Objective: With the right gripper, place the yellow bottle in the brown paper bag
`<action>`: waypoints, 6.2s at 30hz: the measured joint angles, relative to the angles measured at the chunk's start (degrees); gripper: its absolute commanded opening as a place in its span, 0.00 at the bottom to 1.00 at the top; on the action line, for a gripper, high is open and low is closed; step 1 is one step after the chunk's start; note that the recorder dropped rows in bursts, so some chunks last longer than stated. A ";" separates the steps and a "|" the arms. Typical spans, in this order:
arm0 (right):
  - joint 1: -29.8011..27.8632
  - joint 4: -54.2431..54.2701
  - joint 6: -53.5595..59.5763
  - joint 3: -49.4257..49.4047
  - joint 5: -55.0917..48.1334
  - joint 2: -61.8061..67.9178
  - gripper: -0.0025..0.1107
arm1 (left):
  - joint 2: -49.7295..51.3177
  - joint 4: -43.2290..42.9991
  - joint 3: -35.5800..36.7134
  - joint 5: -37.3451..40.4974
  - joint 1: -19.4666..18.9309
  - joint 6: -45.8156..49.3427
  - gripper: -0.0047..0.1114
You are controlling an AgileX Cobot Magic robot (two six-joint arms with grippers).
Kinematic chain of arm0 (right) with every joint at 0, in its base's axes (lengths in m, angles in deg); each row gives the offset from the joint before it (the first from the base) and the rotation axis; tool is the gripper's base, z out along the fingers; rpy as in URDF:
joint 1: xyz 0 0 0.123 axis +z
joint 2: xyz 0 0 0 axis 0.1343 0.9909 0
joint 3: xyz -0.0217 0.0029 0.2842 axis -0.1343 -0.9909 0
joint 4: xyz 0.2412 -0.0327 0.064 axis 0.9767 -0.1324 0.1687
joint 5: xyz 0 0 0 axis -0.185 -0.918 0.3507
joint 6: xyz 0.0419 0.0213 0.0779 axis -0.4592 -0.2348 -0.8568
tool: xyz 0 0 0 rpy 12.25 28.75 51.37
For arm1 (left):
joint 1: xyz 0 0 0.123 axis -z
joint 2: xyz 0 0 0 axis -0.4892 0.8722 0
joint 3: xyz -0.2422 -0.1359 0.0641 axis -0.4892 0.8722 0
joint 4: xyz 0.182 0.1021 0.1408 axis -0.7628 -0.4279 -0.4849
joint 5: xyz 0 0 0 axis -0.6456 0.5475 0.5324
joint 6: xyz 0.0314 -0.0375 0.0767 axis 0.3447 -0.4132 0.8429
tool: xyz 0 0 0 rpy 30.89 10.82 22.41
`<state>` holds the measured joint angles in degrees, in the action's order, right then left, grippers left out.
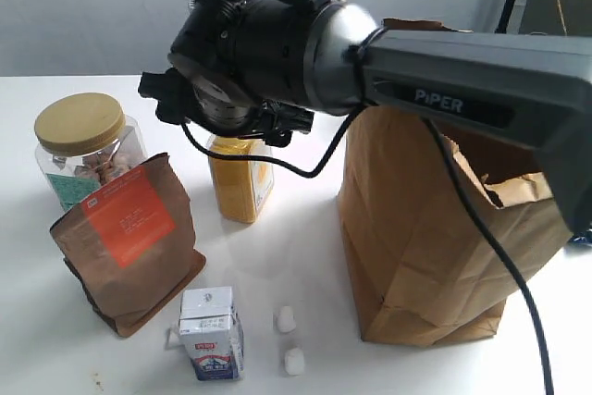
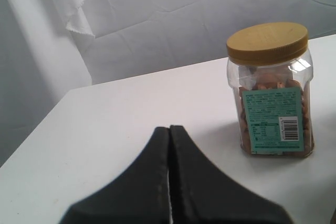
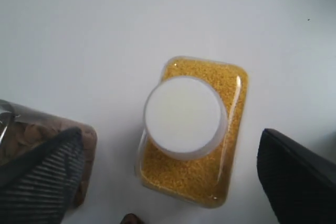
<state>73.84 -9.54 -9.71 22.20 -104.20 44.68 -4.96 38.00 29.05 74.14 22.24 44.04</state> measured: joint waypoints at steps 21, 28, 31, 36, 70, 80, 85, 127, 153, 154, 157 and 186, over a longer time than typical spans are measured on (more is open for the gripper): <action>-1.03 -8.14 -5.59 0.33 -1.26 6.58 0.02 | 0.00 0.00 0.00 0.00 0.00 0.00 0.04; 0.37 -8.09 0.62 -0.01 -5.89 4.89 0.02 | 0.00 0.00 0.00 0.00 0.00 0.00 0.04; 1.79 -9.40 1.40 -0.28 -6.50 3.11 0.02 | 0.00 0.00 0.00 0.00 0.00 0.00 0.04; 4.31 -11.36 4.91 -0.28 -6.39 -0.77 0.02 | 0.00 0.00 0.00 0.00 0.00 0.00 0.04; 30.98 -10.82 8.49 -48.13 -12.31 -75.97 0.02 | 0.00 0.00 0.00 0.00 0.00 0.00 0.04; 30.98 -18.41 7.78 -48.25 -15.50 -89.76 0.02 | 0.00 0.00 0.00 0.00 0.00 0.00 0.04; 30.98 -30.82 6.30 -48.25 -17.23 -91.77 0.02 | 0.00 0.00 0.00 0.00 0.00 0.00 0.04; -10.55 -29.02 11.40 -48.25 10.97 -52.30 0.02 | 0.00 0.00 0.00 0.00 0.00 0.00 0.04; -15.25 -21.83 8.20 -48.10 13.77 -40.75 0.61 | 0.00 0.00 0.00 0.00 0.00 0.00 0.04; -15.25 -22.00 8.32 -47.90 14.02 -40.88 0.62 | 0.00 0.00 0.00 0.00 0.00 0.00 0.04; -15.25 -22.38 8.32 -47.66 14.33 -41.36 0.63 | 0.00 0.00 0.00 0.00 0.00 0.00 0.04; -15.25 7.07 35.52 -47.66 11.64 -74.98 0.02 | 0.00 0.00 0.00 0.00 0.00 0.00 0.04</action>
<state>58.59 -2.47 25.80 -25.46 -92.56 -30.29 -4.96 38.00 29.05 74.14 22.24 44.04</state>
